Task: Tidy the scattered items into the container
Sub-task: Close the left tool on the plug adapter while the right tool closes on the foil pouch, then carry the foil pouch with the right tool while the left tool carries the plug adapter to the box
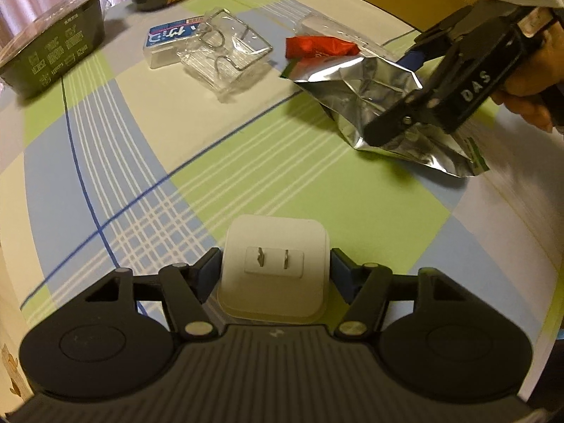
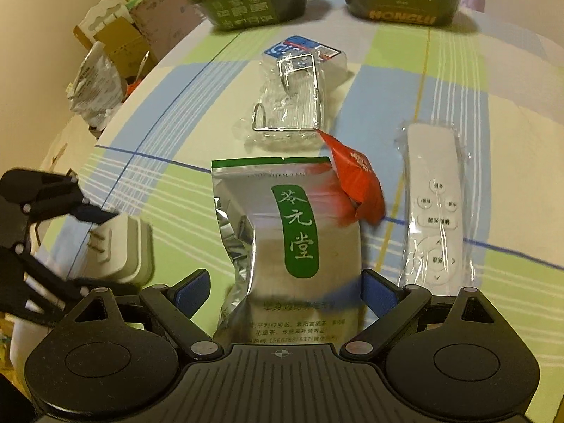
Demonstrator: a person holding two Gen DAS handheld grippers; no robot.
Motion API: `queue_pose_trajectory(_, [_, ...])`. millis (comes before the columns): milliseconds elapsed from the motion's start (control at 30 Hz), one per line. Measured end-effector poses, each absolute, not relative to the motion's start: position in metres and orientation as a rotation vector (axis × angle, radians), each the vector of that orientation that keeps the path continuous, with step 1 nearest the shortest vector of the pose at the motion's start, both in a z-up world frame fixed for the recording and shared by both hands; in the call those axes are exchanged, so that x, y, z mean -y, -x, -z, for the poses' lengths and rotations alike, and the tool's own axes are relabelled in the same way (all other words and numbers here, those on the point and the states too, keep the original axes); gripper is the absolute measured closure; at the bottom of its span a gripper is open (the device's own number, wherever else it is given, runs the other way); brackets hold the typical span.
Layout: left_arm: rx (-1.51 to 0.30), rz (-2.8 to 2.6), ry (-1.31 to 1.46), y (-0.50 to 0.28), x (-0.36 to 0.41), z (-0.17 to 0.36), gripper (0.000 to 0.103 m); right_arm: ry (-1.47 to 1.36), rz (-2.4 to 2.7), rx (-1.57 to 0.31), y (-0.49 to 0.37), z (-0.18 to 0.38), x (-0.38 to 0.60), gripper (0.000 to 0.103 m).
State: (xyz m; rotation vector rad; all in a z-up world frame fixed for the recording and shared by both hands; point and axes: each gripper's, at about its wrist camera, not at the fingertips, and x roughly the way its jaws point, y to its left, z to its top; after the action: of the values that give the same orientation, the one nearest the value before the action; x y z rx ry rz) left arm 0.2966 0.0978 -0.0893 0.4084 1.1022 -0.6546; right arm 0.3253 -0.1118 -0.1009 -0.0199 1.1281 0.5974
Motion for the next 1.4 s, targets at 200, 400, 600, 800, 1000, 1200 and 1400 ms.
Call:
queue_pose_trajectory(200, [-1.117,0.651,-0.391,-0.272,-0.087,0.088,0.042,0.045,-0.579,-1.151,-0.312,0.095,0.115,0.051])
queue_pose_trajectory(400, [-1.13,0.664,-0.35,-0.246,-0.074,0.081,0.042,0.102,-0.551,-1.164,-0.266,0.085,0.129,0.052])
queue_pose_trajectory(600, [-1.128,0.694,-0.324,-0.226,-0.052,0.076,0.042,0.035,-0.483,-1.172,-0.215,0.077,0.159,0.053])
queue_pose_trajectory(800, [-1.12,0.681,-0.309,-0.212,-0.039,0.068,0.042,0.004,-0.43,-1.167,-0.182,0.063,0.178,0.053])
queue_pose_trajectory(1000, [-1.112,0.652,-0.31,-0.198,-0.032,0.05,0.042,0.006,-0.406,-1.133,-0.164,0.045,0.189,0.053])
queue_pose_trajectory(1200, [-1.096,0.643,-0.302,-0.179,-0.02,0.03,0.042,-0.003,-0.389,-1.084,-0.148,0.022,0.202,0.053])
queue_pose_trajectory(1400, [-1.079,0.652,-0.281,-0.161,-0.004,0.013,0.042,-0.023,-0.361,-1.042,-0.135,0.001,0.221,0.053])
